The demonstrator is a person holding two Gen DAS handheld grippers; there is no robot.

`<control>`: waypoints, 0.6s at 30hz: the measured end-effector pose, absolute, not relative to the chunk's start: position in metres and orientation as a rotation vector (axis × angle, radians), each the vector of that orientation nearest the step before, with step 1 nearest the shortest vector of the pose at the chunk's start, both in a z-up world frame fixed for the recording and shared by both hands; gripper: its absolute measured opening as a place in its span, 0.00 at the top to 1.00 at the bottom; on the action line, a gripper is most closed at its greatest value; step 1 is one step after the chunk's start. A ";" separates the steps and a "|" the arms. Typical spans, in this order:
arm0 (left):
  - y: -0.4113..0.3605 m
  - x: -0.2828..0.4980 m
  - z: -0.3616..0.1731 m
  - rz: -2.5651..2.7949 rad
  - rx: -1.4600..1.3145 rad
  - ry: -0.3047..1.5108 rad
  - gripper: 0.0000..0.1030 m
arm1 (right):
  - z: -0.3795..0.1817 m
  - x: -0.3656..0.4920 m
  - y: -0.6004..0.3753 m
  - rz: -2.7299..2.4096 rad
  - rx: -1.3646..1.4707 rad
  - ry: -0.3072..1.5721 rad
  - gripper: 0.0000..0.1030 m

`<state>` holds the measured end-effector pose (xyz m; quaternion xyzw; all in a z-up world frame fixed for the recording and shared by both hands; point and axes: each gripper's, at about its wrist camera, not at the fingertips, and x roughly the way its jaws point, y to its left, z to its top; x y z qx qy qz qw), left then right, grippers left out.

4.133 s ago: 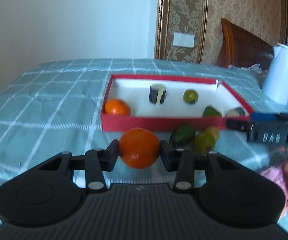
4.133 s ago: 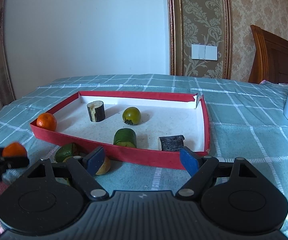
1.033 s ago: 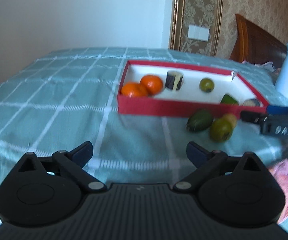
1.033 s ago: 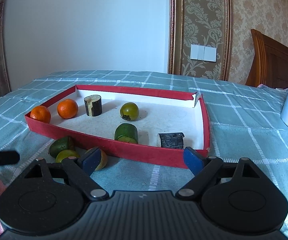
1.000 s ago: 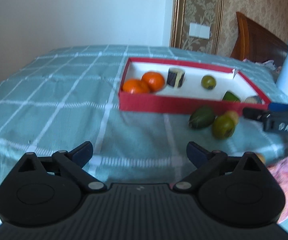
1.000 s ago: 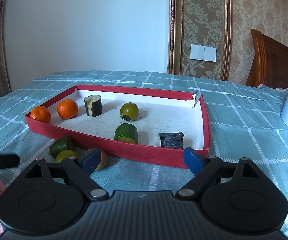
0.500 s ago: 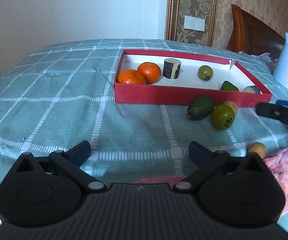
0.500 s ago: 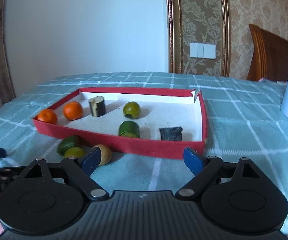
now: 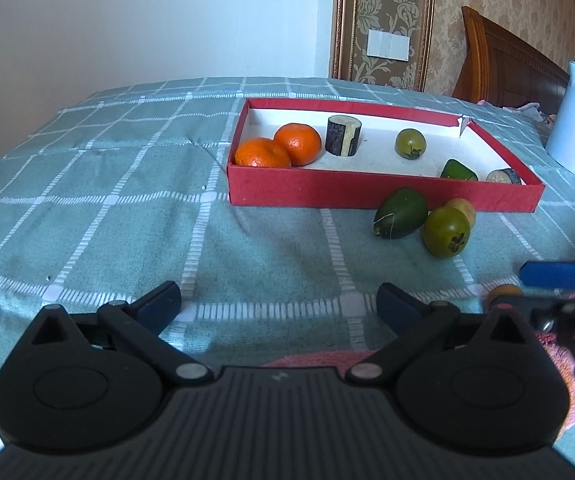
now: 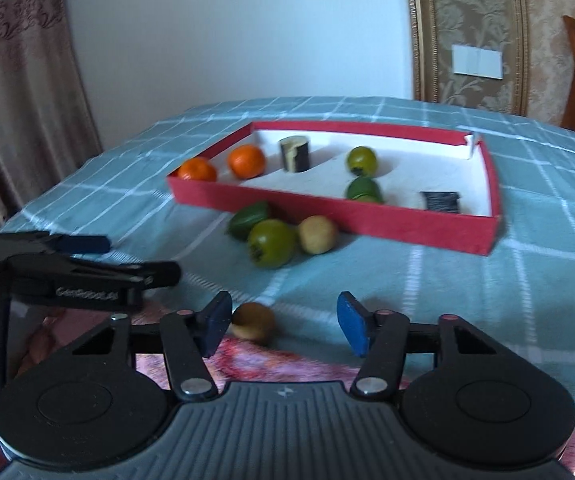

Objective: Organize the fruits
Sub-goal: 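Close the right gripper on the small brown fruit and lift it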

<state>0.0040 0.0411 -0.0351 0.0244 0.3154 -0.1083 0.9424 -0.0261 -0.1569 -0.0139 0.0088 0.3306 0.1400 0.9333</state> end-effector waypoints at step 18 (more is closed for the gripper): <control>0.042 0.003 -0.035 -0.217 0.059 0.645 0.00 | -0.018 -0.031 -0.156 0.232 -0.011 0.617 0.77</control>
